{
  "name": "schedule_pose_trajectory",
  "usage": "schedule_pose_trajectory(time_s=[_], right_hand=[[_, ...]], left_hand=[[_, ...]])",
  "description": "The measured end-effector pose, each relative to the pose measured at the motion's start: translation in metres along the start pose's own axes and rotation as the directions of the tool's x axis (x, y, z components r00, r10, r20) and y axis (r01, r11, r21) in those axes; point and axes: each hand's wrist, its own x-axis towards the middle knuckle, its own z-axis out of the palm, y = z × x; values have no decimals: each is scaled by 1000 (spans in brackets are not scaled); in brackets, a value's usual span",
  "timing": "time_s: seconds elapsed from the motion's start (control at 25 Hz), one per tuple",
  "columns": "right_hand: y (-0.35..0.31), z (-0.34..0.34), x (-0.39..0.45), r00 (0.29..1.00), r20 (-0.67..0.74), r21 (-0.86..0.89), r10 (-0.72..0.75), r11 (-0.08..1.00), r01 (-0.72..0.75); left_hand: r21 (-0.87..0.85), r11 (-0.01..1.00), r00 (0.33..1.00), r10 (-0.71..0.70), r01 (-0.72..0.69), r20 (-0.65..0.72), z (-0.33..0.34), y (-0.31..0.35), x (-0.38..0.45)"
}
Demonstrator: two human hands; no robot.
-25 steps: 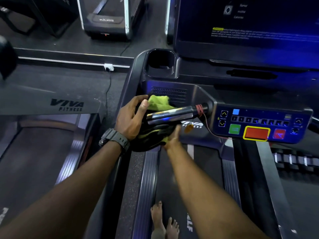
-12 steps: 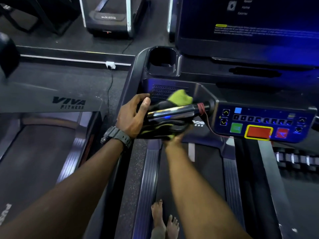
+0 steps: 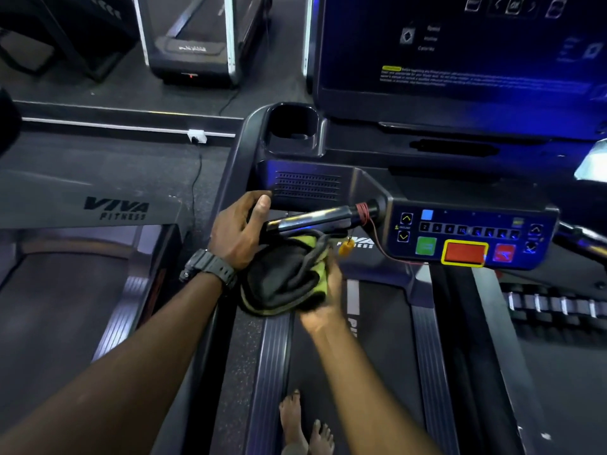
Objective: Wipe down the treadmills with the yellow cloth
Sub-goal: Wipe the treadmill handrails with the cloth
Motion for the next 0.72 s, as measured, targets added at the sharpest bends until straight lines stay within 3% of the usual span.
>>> schedule_pose_trajectory(time_s=[0.08,0.12,0.16,0.2,0.24,0.28,0.32,0.4,0.48,0.6,0.64,0.72], right_hand=[[-13,-8,-18,970,-101,-203,-221,959,198],[-23,-8,-26,886,-128,-449,-445,823,348],[-34,-5,-34,754,-42,-697,-656,559,448],[-46,0,-37,604,141,-863,-784,201,463],[-60,11,-33,507,348,-911,-788,-157,381],[-79,25,-20,505,504,-862,-701,-448,239],[-99,40,-5,610,538,-781,-582,-617,99],[-130,79,21,850,354,-692,-389,-721,-42],[-113,111,40,958,250,-539,-138,-842,20],[-63,137,47,934,281,-372,221,-872,318],[-71,135,54,922,281,-377,267,-853,362],[-119,128,61,958,163,-408,234,-869,282]], left_hand=[[15,1000,1000,-13,13,18,0,2,-1],[16,1000,1000,-17,17,16,1,3,-1],[14,1000,1000,-19,18,14,1,4,-1],[3,1000,1000,-18,18,11,1,3,-2],[-18,1000,1000,-23,23,3,0,3,-2],[-46,998,999,-34,34,-10,-1,2,-2],[-78,996,998,-50,48,-25,-1,2,-2],[-123,990,996,-74,68,-48,-1,1,-1],[-143,987,994,-89,79,-64,0,2,0],[-146,985,991,-107,95,-76,1,0,0],[-123,988,992,-103,94,-67,0,0,2],[-112,990,995,-94,89,-42,0,0,3]])
